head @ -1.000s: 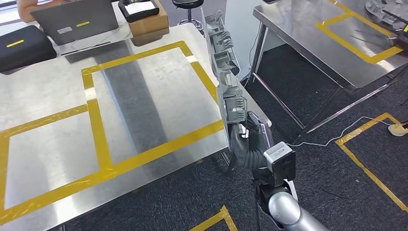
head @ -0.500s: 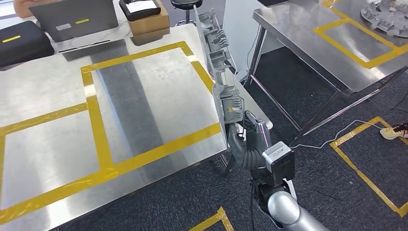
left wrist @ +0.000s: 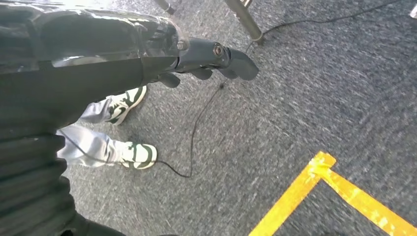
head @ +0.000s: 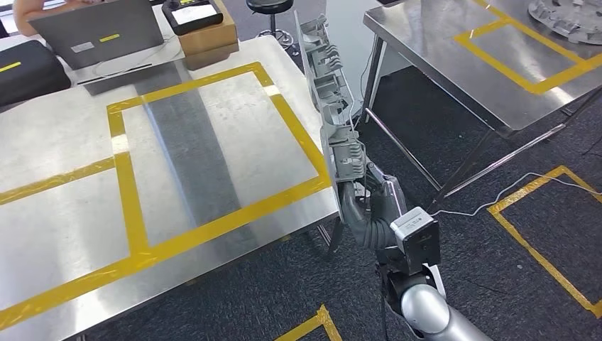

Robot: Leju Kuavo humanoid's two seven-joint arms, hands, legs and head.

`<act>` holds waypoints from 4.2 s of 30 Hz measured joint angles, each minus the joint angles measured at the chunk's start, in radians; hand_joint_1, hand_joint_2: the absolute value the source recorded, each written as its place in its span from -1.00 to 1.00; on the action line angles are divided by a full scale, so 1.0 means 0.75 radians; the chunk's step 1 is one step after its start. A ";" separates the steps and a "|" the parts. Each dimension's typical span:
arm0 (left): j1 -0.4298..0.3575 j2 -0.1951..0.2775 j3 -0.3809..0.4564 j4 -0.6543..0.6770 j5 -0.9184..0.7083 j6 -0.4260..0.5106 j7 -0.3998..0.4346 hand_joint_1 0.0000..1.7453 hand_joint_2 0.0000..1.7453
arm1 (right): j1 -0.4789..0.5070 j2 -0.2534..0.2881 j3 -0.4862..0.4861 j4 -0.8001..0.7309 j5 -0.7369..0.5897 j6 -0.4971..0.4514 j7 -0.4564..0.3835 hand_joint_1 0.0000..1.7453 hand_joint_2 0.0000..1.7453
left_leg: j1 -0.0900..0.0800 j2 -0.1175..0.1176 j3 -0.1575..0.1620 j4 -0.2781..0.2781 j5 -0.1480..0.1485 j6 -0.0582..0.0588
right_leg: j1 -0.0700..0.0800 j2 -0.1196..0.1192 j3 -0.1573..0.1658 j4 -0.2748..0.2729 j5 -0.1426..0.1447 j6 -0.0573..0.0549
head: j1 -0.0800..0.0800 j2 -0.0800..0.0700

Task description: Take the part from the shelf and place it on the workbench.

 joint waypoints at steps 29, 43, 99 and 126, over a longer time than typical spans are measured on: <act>-0.006 -0.028 -0.003 0.000 -0.040 -0.031 0.006 -1.00 1.00 | -0.129 0.094 0.101 0.202 0.379 -0.062 0.208 1.00 1.00 | -0.016 0.009 0.008 -0.020 0.009 -0.030 | -0.014 -0.002 0.003 0.002 -0.005 -0.002 | -0.031 0.000; -0.040 -0.061 -0.056 -0.001 -0.044 -0.112 0.031 -1.00 1.00 | -0.438 0.243 0.192 0.641 0.730 0.029 0.343 1.00 1.00 | -0.018 0.012 0.009 -0.019 0.010 -0.028 | -0.015 0.001 0.003 0.002 -0.003 0.002 | -0.031 0.000; -0.061 -0.147 -0.293 -0.004 -0.028 -0.258 -0.047 -1.00 1.00 | -0.816 0.739 0.596 1.809 1.020 0.325 0.114 1.00 1.00 | -0.017 -0.003 0.011 -0.019 0.012 -0.026 | -0.017 -0.003 0.009 -0.004 -0.001 0.005 | -0.031 0.000; -0.057 -0.150 -0.326 -0.003 -0.016 -0.284 -0.130 -1.00 1.00 | -0.782 0.716 0.666 1.868 0.980 0.328 0.113 -1.00 1.00 | -0.018 -0.015 0.011 -0.019 0.012 -0.026 | -0.017 -0.006 0.011 -0.006 -0.001 0.005 | -0.029 0.000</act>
